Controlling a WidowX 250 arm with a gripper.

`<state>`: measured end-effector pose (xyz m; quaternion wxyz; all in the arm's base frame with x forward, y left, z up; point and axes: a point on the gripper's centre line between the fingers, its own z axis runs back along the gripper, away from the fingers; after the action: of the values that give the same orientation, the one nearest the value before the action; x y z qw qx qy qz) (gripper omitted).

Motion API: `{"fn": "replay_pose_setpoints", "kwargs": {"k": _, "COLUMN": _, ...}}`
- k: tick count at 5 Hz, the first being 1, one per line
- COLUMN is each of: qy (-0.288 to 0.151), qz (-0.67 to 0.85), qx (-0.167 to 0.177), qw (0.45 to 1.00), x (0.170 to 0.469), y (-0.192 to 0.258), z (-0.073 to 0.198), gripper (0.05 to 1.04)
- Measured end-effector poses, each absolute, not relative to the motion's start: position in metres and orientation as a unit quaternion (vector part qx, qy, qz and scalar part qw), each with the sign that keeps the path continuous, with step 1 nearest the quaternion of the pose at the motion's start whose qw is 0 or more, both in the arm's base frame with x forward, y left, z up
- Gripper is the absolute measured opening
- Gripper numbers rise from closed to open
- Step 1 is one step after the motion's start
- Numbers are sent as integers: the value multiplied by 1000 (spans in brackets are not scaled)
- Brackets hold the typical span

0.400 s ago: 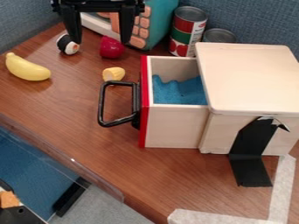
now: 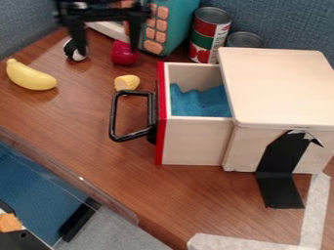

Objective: Take the banana from the table and keep it in the drawer.

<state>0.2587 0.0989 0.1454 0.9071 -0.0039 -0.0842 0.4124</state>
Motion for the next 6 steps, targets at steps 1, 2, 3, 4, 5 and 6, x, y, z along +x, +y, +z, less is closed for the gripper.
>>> {"fn": "replay_pose_setpoints", "kwargs": {"k": 1, "qy": -77, "qz": 485, "qx": -2, "qw": 871, "x": 262, "y": 144, "z": 133, "gripper": 999}}
{"fn": "replay_pose_setpoints", "kwargs": {"k": 2, "qy": -90, "qz": 593, "qx": 1, "qw": 800, "x": 259, "y": 197, "z": 121, "gripper": 999}}
{"fn": "replay_pose_setpoints", "kwargs": {"k": 3, "qy": -95, "qz": 653, "qx": 24, "qw": 751, "x": 257, "y": 234, "z": 100, "gripper": 999}}
{"fn": "replay_pose_setpoints", "kwargs": {"k": 4, "qy": -108, "qz": 656, "qx": 50, "qw": 745, "x": 255, "y": 255, "z": 77, "gripper": 999}}
{"fn": "replay_pose_setpoints", "kwargs": {"k": 5, "qy": -106, "qz": 647, "qx": 72, "qw": 751, "x": 253, "y": 263, "z": 56, "gripper": 999}}
{"fn": "replay_pose_setpoints", "kwargs": {"k": 6, "qy": -104, "qz": 646, "qx": 79, "qw": 753, "x": 251, "y": 263, "z": 45, "gripper": 999}}
